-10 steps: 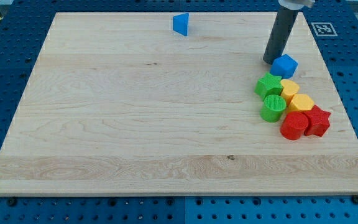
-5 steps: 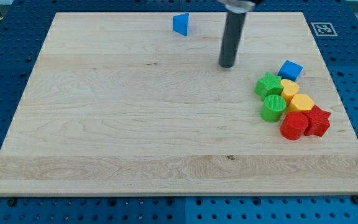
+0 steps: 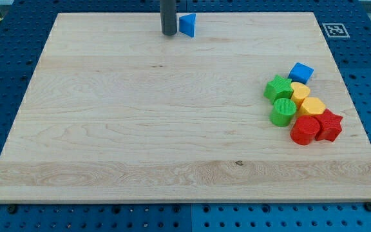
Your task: Slide the blue triangle right a bit
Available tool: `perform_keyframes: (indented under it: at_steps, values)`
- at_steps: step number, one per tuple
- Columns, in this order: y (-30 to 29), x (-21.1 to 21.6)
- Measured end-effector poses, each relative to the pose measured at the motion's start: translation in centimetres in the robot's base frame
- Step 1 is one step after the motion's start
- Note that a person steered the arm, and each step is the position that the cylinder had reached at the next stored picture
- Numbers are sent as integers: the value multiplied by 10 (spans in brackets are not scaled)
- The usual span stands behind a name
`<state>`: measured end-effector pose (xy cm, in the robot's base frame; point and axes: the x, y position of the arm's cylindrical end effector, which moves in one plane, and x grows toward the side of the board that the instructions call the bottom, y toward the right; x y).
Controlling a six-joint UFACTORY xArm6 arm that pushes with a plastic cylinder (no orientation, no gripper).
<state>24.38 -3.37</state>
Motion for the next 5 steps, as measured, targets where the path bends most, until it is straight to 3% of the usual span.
perform_keyframes:
  at_steps: [4, 5]
  values:
    - [214, 48]
    - [211, 57]
